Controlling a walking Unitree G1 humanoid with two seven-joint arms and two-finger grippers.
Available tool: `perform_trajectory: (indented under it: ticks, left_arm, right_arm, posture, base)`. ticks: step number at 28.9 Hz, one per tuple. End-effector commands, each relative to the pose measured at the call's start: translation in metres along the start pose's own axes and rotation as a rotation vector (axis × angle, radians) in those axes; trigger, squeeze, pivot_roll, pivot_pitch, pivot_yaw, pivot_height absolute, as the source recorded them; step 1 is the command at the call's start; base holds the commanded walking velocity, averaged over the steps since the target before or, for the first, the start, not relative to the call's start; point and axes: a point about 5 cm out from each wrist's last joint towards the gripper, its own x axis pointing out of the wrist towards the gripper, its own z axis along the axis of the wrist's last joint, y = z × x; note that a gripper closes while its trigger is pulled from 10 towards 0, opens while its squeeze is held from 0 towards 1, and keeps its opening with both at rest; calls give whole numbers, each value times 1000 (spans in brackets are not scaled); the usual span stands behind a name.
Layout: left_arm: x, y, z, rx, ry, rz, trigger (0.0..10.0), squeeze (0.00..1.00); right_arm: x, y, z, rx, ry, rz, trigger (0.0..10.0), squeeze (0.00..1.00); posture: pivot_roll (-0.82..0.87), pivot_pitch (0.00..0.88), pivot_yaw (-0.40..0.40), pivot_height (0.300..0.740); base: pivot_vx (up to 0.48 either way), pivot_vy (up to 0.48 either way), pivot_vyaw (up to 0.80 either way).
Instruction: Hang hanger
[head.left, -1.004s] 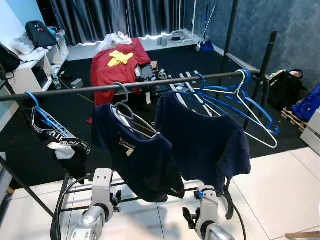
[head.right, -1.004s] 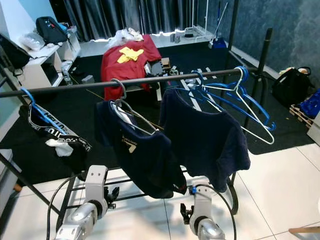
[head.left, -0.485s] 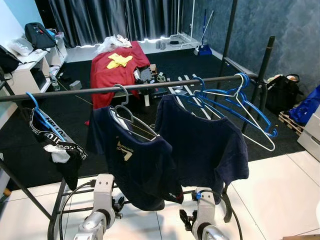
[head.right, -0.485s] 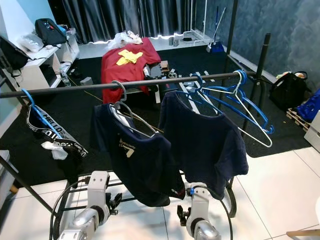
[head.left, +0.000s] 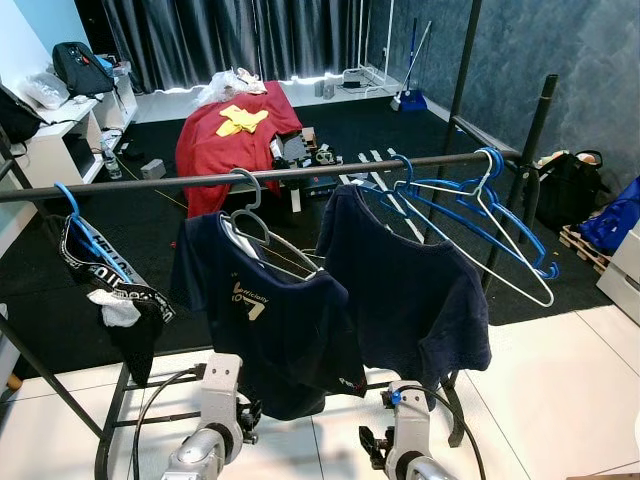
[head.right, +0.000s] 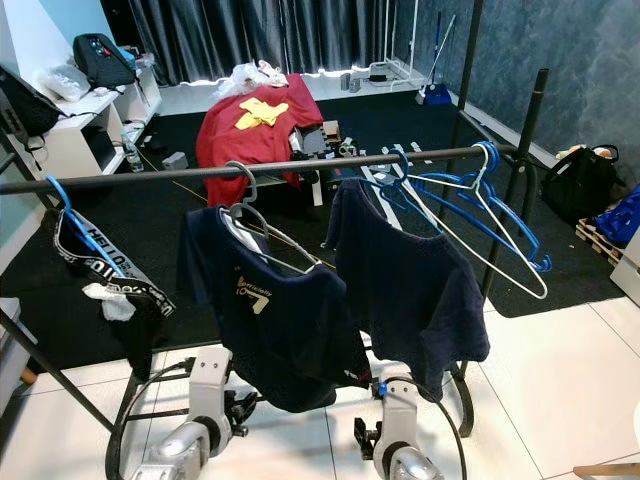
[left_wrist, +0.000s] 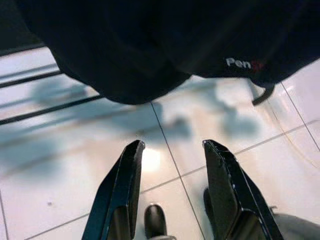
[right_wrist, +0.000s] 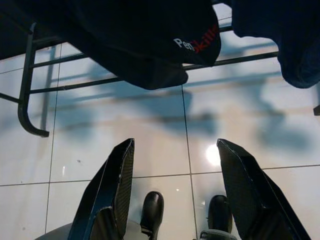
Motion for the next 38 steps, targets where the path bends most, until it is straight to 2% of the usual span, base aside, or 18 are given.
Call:
perform_trajectory:
  ticks: [1,4,9,12,20,21,22,25,26,27,29,31,38]
  left_arm:
    - [-1,1,-8,-31,37,19,10000,0]
    - [-2,0,-16,-71,57,42,10000,0]
    - [-4,1,-20,-60,61,60,10000,0]
    - [-11,5,-35,7,95,83,10000,0]
    - [-15,8,-42,10,106,97,10000,0]
    - [-16,10,-45,3,118,119,10000,0]
    - [-17,14,-46,-25,114,149,10000,0]
    - [-17,16,-46,-45,111,169,10000,0]
    - [-17,16,-46,-45,111,169,10000,0]
    - [-15,16,-42,-43,102,182,10000,0]
    - [-15,16,-42,-43,102,182,10000,0]
    - [-11,12,-35,-24,85,187,10000,0]
    - [-9,10,-32,-16,79,187,10000,0]
  right_arm:
    - [-2,-2,-5,24,10,-12,10000,0]
    - [-6,-10,-14,70,35,-31,10000,0]
    - [-9,-12,-22,82,59,-39,10000,0]
    - [-16,-12,-41,40,96,-81,10000,0]
    - [-18,-19,-40,53,70,-127,10000,0]
    - [-19,-22,-40,27,69,-134,10000,0]
    - [-22,-26,-42,-6,69,-143,10000,0]
    - [-23,-29,-44,-30,71,-149,10000,0]
    - [-23,-29,-44,-30,71,-149,10000,0]
    - [-25,-35,-43,-51,74,-164,10000,0]
    - [-25,-35,-43,-51,74,-164,10000,0]
    - [-27,-45,-40,-70,81,-191,10000,0]
    - [-27,-48,-39,-78,85,-201,10000,0]
  posture:
    - [-1,0,33,740]
    - [10,0,15,740]
    - [25,0,4,740]
    - [12,0,-8,740]
    - [8,0,-21,740]
    - [3,0,-17,740]
    - [-7,0,-20,740]
    - [-8,0,-20,740]
    - [-8,0,-20,740]
    - [-9,0,-35,740]
    - [-9,0,-35,740]
    - [2,0,-41,740]
    - [2,0,-41,740]
  base:
    - [0,0,0]
    - [0,0,0]
    - [0,0,0]
    - [0,0,0]
    - [0,0,0]
    - [0,0,0]
    - [0,0,0]
    - [0,0,0]
    - [0,0,0]
    - [0,0,0]
    - [0,0,0]
    - [0,0,0]
    - [0,0,0]
